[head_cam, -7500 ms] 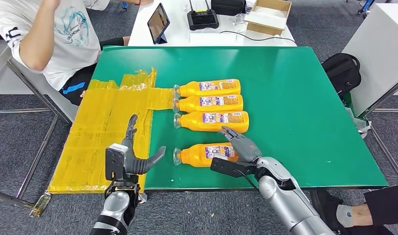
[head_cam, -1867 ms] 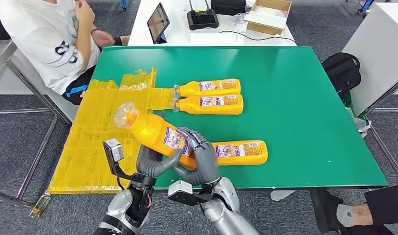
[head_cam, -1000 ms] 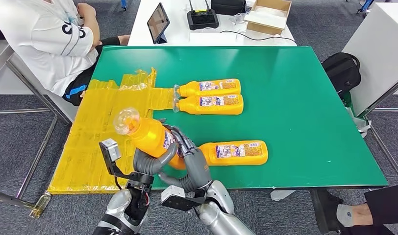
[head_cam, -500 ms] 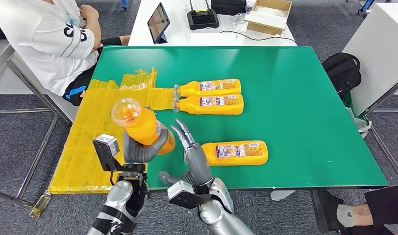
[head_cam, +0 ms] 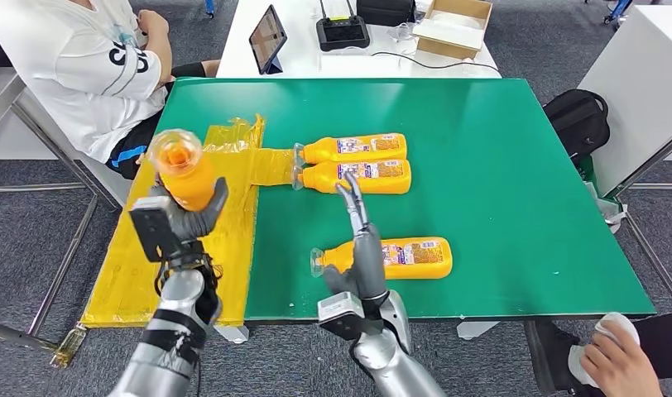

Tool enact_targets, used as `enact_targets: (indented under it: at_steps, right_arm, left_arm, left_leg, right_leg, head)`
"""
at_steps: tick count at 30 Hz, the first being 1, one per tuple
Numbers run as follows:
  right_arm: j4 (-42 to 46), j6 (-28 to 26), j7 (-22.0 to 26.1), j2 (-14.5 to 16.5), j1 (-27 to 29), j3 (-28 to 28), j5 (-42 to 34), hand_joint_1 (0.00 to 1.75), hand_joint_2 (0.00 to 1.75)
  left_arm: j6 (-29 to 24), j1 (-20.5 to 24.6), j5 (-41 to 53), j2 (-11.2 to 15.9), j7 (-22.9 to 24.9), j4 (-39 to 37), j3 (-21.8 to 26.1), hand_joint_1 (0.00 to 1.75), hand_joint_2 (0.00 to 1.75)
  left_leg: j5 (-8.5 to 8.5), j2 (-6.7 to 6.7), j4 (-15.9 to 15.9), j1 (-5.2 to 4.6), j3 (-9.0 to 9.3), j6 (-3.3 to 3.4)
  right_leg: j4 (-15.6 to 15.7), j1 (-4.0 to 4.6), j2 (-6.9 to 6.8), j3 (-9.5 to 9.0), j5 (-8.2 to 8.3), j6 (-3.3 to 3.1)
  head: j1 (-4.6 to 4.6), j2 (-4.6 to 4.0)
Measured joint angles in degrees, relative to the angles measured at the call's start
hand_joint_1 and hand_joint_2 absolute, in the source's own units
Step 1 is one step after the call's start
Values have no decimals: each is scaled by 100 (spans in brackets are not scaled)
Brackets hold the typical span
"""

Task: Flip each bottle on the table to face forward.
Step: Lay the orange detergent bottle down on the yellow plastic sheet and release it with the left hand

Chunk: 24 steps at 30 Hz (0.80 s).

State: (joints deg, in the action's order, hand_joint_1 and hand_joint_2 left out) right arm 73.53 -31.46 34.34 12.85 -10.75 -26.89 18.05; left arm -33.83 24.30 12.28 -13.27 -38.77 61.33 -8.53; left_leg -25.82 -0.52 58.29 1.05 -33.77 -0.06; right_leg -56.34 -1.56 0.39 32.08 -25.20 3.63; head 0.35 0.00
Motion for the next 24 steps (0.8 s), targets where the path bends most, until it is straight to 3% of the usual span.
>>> enact_targets:
  at_steps: [3,6,8,11,15,24]
  right_arm:
    - [132,15,55,-15,0,42,7,0,0]
    - [170,21,114,-35,-15,44,54,0,0]
    - [174,32,138,-51,-46,44,51,0,0]
    - [174,63,162,-75,-109,43,8,0,0]
    - [179,104,169,-98,-143,39,-48,0,0]
    - [237,157,166,-137,-137,42,-45,0,0]
  left_arm:
    - [-507,463,2272,182,238,-720,414,175,175]
    - [-587,827,5206,374,838,-1292,997,175,175]
    - [-595,1046,6319,545,1229,-1706,1217,175,175]
    - [-548,1369,6667,796,1518,-2423,1317,175,175]
    - [-104,1654,6783,1058,1689,-3137,1334,175,175]
    - [1065,1894,6810,1381,1785,-3811,1260,175,175]
  left_leg:
    - [3,1,0,0,1,-3]
    - [4,2,0,0,1,-3]
    - [4,4,0,0,1,-3]
    - [4,1,0,1,1,-4]
    - [4,1,0,2,0,-4]
    - [4,1,0,2,0,-4]
  right_leg:
    - [-6,0,1,-1,1,0]
    - [-7,0,1,0,1,0]
    - [-9,0,2,2,1,0]
    - [-10,1,1,4,0,0]
    - [-11,1,1,4,0,0]
    - [-10,1,1,5,0,0]
  head:
    - [1,0]
    - [2,0]
    - [1,0]
    - [0,0]
    - [1,0]
    - [1,0]
